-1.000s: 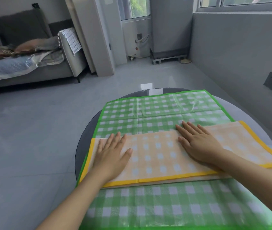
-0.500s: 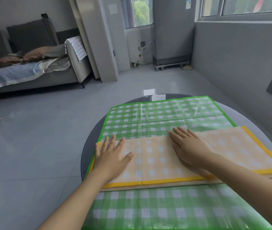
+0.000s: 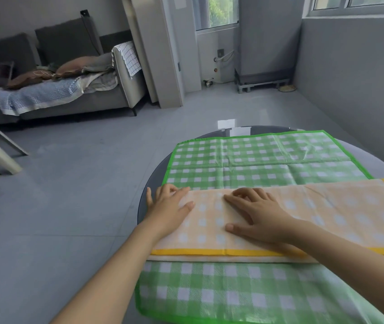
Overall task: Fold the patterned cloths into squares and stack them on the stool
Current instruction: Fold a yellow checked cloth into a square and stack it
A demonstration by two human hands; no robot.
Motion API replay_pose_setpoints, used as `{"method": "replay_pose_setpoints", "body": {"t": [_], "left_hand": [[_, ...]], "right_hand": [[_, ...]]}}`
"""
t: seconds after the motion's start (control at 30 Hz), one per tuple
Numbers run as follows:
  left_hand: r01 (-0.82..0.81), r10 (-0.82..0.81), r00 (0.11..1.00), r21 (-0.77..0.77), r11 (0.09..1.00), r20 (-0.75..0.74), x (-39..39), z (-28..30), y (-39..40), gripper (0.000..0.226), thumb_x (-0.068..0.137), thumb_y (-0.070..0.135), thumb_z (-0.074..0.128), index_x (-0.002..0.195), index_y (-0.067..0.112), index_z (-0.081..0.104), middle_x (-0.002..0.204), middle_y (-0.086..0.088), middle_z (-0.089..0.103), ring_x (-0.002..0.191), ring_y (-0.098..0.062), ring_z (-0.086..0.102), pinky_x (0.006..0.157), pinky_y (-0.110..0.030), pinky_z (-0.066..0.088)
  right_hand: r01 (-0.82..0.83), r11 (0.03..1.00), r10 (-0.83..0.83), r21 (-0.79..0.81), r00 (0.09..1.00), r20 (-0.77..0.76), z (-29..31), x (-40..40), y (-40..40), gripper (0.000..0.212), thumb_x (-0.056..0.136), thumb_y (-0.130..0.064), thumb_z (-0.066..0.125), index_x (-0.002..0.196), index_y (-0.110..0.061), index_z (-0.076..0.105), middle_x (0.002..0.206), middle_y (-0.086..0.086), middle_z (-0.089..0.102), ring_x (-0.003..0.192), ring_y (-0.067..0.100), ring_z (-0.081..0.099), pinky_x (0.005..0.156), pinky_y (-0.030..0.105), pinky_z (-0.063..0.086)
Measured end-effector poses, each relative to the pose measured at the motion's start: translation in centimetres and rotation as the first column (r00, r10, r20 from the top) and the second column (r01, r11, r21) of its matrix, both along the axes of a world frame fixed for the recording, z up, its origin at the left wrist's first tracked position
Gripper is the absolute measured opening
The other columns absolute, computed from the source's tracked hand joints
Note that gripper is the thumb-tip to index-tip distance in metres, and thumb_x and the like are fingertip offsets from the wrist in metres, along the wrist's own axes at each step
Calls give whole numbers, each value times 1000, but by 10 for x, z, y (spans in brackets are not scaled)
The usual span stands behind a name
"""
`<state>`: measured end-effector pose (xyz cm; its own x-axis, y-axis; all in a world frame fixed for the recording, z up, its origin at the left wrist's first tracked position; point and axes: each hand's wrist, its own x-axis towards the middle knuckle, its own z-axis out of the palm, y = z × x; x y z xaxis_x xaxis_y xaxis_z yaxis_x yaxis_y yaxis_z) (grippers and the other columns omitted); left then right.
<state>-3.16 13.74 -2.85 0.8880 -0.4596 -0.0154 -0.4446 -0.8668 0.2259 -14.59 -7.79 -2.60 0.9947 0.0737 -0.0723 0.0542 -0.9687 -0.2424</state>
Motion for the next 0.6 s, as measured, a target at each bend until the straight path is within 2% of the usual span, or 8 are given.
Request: {"method": "replay_pose_setpoints", "body": {"t": [0.07,0.13,0.27,0.33,0.4,0.47,0.53,0.6], "left_hand": [[-22,23,999,-20,1000,27,6,8,6,50,89,58,47,134,35,45,127,4,36,130,-17,25,117,-42,-2],[-40,44,998,-77,996,43,10,14,7,49,80,60,59,119,31,53,117,5,37,120,-17,30,110,-32,14],[-125,130,991,-262,957,2,16,22,7,37,70,47,77,88,24,54,103,6,43,99,-14,42,82,-25,33],[-205,169,978,-390,898,-123,18,29,10,31,71,35,79,83,21,54,97,3,54,87,-16,53,68,-26,42],[-292,155,939,-471,832,-308,20,35,15,29,74,26,78,91,15,58,94,-3,63,84,-19,62,70,-31,51],[-378,138,869,-457,805,-476,21,40,24,30,77,20,77,100,10,61,96,-6,68,87,-23,67,77,-36,56],[-423,137,806,-398,814,-576,23,42,32,28,79,19,76,101,7,64,97,-9,71,86,-24,68,83,-38,56],[-457,110,765,-414,787,-635,23,46,38,23,80,18,74,96,4,65,91,-10,72,78,-21,69,76,-33,58]], "right_hand": [[-10,1000,10,4,999,-37,1,1,2,107,51,-94,10,145,-43,11,146,-10,16,135,19,15,111,36,13],[-13,1000,13,11,997,-70,1,2,5,112,45,-96,8,144,-45,9,146,-8,14,135,21,13,111,39,12],[6,1000,-5,0,993,-117,6,4,11,98,64,-86,40,146,-42,6,148,-6,9,138,24,6,113,41,8],[11,1000,-12,-9,993,-119,6,3,14,99,67,-82,46,146,-40,6,148,-5,8,139,25,4,113,42,8],[22,1000,-21,1,991,-130,6,4,16,102,65,-82,50,146,-39,5,149,-3,7,139,27,3,113,43,7],[23,1000,-21,8,987,-159,6,4,17,108,62,-82,54,147,-38,3,151,-2,4,140,29,0,114,44,5],[24,1000,-21,16,982,-189,8,4,17,113,60,-82,57,147,-36,0,152,-2,0,141,28,-4,114,44,3],[23,999,-18,24,978,-208,10,4,19,115,60,-80,58,148,-35,-1,153,-2,-3,141,28,-7,115,45,2]]}}
